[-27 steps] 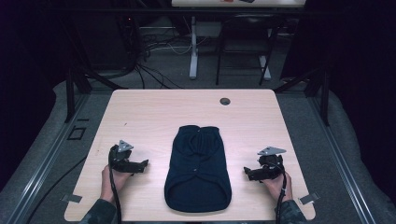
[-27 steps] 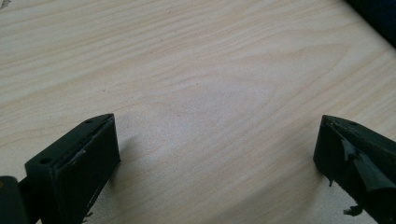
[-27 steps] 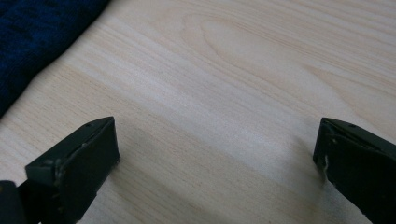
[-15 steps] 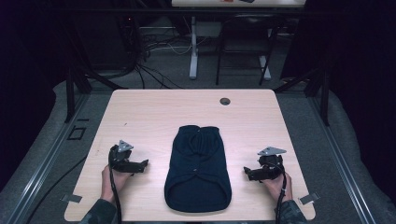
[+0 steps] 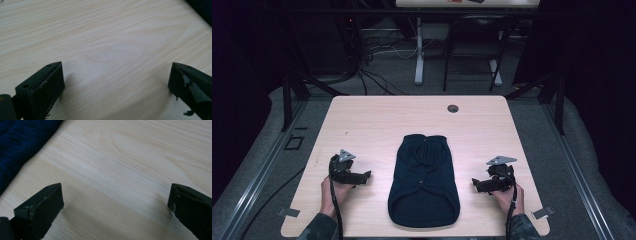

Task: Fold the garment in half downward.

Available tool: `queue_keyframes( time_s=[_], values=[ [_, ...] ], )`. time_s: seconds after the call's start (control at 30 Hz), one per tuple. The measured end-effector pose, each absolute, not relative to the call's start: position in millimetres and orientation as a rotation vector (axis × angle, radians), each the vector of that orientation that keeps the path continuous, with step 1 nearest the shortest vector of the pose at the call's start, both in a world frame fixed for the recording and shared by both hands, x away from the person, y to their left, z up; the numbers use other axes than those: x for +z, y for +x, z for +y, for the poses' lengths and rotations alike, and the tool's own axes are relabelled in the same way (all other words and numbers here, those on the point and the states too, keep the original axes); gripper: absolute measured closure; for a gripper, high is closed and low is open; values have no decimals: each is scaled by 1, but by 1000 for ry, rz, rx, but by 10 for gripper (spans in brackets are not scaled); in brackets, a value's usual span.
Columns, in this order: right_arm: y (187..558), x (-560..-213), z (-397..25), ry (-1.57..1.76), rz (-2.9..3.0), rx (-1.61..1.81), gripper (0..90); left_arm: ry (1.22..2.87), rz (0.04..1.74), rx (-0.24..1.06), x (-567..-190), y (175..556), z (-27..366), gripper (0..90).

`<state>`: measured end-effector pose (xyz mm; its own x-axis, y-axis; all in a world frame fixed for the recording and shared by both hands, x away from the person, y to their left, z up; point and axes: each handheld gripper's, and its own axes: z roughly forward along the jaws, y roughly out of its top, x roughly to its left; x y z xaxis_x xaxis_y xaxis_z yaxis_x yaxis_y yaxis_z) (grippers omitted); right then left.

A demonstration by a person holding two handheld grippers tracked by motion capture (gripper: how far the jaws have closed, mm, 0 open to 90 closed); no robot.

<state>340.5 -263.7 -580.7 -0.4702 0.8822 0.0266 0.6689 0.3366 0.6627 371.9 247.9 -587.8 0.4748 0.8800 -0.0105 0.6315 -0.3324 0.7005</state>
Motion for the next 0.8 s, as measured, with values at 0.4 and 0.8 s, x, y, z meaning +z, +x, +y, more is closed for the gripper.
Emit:
queue_keyframes(
  time_s=[0.4, 0.8],
  values=[
    [336, -565, -248, 1313, 2309, 934, 3, 2076, 1182, 468, -575, 369, 232, 6],
    [336, -554, -229, 1258, 2360, 984, 9, 2090, 1117, 404, -567, 372, 215, 1]
  ],
)
